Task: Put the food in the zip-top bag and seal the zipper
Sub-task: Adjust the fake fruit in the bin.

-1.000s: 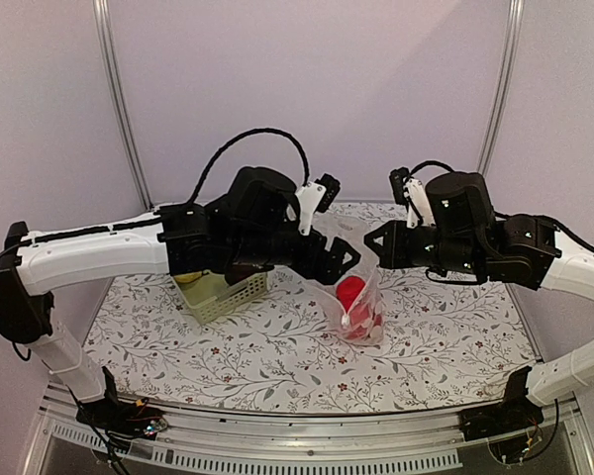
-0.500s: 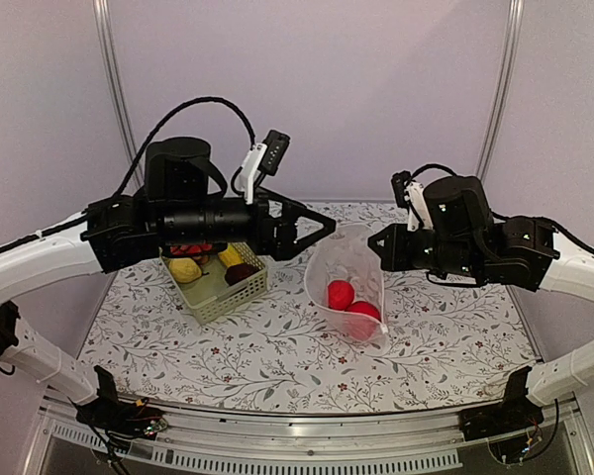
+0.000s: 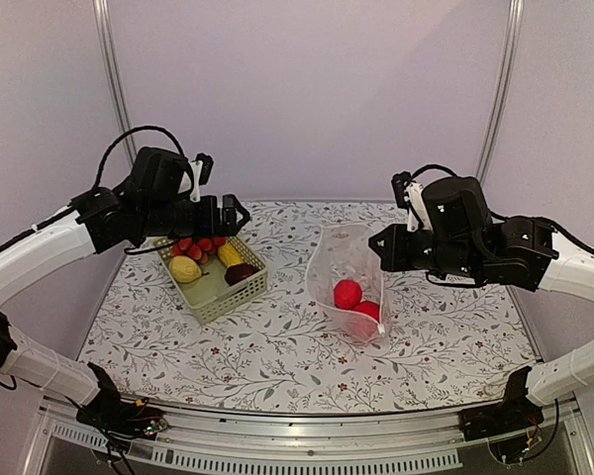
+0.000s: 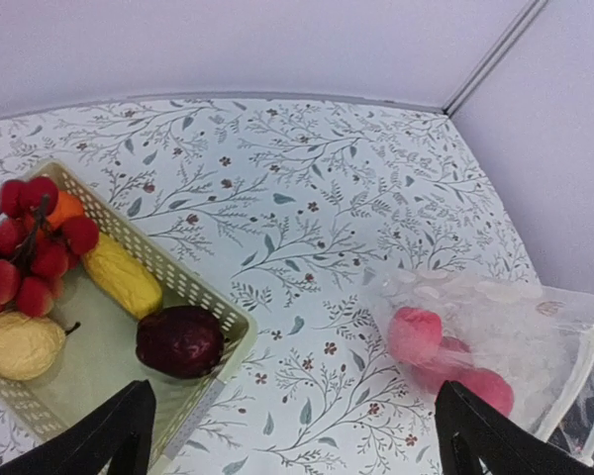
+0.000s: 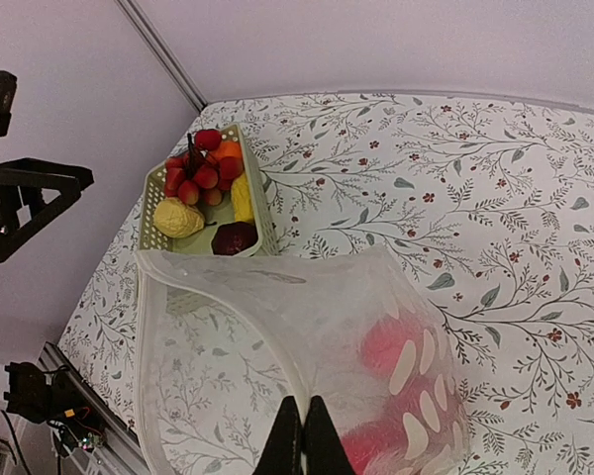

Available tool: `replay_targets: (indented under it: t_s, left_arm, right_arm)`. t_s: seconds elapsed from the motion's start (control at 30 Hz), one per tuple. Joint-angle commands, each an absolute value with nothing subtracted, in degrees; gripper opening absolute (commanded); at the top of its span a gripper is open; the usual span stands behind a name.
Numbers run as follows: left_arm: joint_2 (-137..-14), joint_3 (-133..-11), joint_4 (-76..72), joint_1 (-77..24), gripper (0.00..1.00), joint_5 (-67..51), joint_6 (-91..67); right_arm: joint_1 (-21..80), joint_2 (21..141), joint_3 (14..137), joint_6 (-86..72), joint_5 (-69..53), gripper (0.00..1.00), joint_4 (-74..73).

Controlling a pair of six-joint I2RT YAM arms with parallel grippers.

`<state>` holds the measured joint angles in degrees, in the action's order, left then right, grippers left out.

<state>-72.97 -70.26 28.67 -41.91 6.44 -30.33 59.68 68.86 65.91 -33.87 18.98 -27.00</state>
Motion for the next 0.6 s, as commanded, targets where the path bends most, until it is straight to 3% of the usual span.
replay_targets:
  t_s: [0.0,0.23,0.57]
  left_arm:
    - [-76.32,-69.05,36.74,-38.24,0.99,12.52,-33.66]
    - [-80.88,-63.16,29.57,-32.09,0.99,6.63,-41.45]
    - [-87.2,-63.8,31.52,-27.75,0.98,21.07,-42.81]
  right_arm:
    - [60.09,69.86,66.27,-34.46,19.69,0.0,-27.08]
    - [60.07,69.75,66.29,-34.28,19.75,0.0,-27.03]
    - [60.06,68.74,65.48,-34.32,20.04,0.0,-26.81]
